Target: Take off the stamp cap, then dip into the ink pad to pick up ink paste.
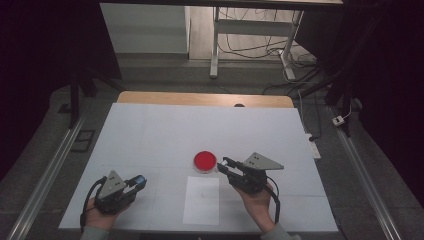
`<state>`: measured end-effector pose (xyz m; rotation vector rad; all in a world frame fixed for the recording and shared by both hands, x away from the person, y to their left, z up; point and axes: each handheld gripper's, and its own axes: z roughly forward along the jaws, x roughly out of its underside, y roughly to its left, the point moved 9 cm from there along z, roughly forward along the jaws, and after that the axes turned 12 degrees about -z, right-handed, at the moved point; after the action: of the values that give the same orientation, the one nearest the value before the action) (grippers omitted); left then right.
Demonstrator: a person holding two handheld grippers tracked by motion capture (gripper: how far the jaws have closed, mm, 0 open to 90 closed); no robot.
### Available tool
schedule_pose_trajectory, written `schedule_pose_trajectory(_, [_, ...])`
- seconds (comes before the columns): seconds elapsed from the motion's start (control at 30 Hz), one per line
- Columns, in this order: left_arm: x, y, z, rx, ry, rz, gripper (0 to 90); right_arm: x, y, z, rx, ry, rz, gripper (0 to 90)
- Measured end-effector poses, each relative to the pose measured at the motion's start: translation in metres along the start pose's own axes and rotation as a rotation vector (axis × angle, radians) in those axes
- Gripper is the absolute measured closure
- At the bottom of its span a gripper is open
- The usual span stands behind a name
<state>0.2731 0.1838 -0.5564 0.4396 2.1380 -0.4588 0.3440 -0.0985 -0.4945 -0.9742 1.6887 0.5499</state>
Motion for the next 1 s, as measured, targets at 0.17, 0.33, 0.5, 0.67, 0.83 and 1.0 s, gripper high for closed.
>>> schedule_pose_trajectory(0.17, [0.0010, 0.0005, 0.0015, 0.000, 0.006, 0.001, 74.1, 0.0000, -0.0004, 0.0000, 0.000, 0.001, 0.000, 66.8])
schedule_pose_trajectory(0.33, [0.0011, -0.0002, 0.0020, 0.001, 0.008, 0.004, 74.1, -0.0001, -0.0004, 0.0000, 0.000, 0.001, -0.001, 66.8])
schedule_pose_trajectory(0.5, [0.0019, 0.0002, 0.0031, 0.002, 0.013, 0.003, 74.1, -0.0001, -0.0008, -0.0002, 0.002, 0.001, -0.001, 66.8])
schedule_pose_trajectory(0.67, [0.0030, 0.0000, 0.0043, 0.001, 0.018, 0.008, 74.1, -0.0003, -0.0019, -0.0003, 0.004, 0.001, 0.000, 66.8])
schedule_pose_trajectory(0.83, [0.0026, -0.0002, 0.0040, -0.001, 0.018, 0.009, 74.1, -0.0006, -0.0027, -0.0004, 0.005, 0.000, -0.001, 66.8])
schedule_pose_trajectory(1.0, [0.0028, -0.0007, 0.0053, 0.000, 0.021, 0.011, 74.1, -0.0008, -0.0042, -0.0005, 0.006, 0.001, -0.003, 66.7])
